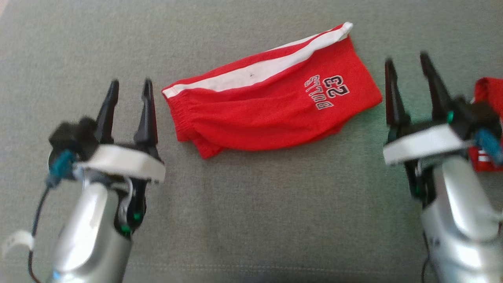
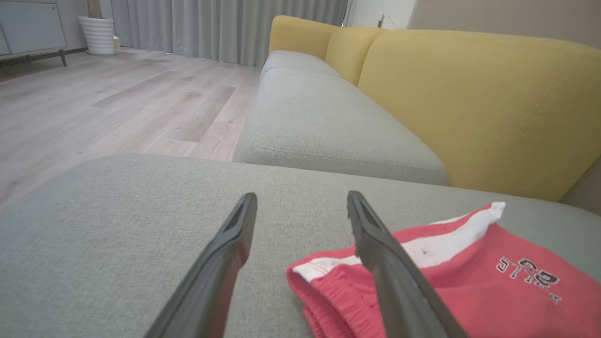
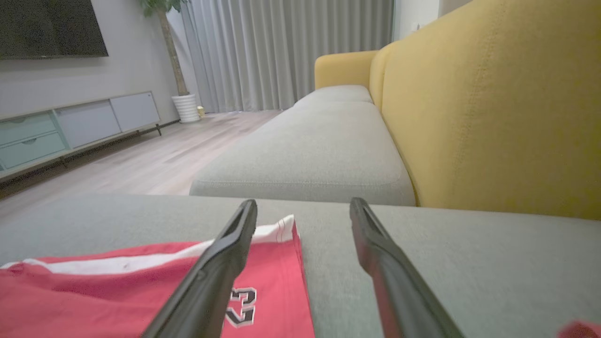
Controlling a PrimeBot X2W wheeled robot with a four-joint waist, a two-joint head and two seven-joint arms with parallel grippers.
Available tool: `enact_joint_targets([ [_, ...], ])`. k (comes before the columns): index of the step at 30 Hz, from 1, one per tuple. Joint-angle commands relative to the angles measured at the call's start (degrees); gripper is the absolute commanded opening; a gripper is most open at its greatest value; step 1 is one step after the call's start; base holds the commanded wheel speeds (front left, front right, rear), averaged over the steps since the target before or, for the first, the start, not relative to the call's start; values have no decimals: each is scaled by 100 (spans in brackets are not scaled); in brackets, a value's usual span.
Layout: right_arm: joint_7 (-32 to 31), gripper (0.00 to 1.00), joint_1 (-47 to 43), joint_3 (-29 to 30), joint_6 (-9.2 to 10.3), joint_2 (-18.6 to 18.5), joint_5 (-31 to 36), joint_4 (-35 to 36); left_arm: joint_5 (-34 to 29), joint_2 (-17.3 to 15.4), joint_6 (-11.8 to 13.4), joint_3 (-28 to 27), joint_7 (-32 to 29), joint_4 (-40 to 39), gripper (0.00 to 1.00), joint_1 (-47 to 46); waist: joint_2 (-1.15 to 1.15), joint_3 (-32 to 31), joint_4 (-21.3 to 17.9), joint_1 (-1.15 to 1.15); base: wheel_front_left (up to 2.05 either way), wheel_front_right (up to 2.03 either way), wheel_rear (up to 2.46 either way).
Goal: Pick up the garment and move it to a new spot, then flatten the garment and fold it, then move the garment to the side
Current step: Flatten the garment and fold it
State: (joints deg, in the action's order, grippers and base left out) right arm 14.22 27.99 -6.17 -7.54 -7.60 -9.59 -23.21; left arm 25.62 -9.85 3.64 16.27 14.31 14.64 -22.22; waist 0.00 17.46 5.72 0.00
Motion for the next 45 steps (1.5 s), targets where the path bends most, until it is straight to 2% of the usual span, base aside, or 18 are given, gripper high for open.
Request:
enact_joint_targets([
  [1, -133, 100, -386, 54, 5, 156, 175, 546, -268, -207, 77, -223, 68, -342, 100, 125, 0, -144, -100, 0, 0, 0, 0],
  [7, -585, 100, -1347, 320, 5, 359, 383, 1503, -645, -246, 162, -168, 68, -584, 100, 756, 0, -371, -210, 0, 0, 0, 0],
  [12, -842, 100, -1815, 394, 5, 428, 405, 1985, -729, -237, 164, -133, 68, -594, 100, 1059, 0, -493, -244, 0, 0, 0, 0],
  [27, -1101, 100, -2144, 464, 5, 470, 365, 2406, -780, -223, 111, -191, 69, -506, 100, 1063, 0, -511, -247, 0, 0, 0, 0],
  [37, -1209, 100, -2033, 543, 5, 471, 348, 2261, -812, -192, 72, -225, 69, -511, 100, 972, 0, -405, -199, 0, 0, 0, 0],
  [41, -1289, 100, -1626, 539, 5, 471, 355, 1715, -834, -147, 24, -234, 69, -559, 100, 830, 0, -225, -115, 0, 0, 0, 0],
  [45, -1292, 100, -1010, 434, 5, 468, 379, 841, -865, -64, -50, -232, 69, -573, 100, 662, 0, -11, 24, 0, 0, 0, 0],
])
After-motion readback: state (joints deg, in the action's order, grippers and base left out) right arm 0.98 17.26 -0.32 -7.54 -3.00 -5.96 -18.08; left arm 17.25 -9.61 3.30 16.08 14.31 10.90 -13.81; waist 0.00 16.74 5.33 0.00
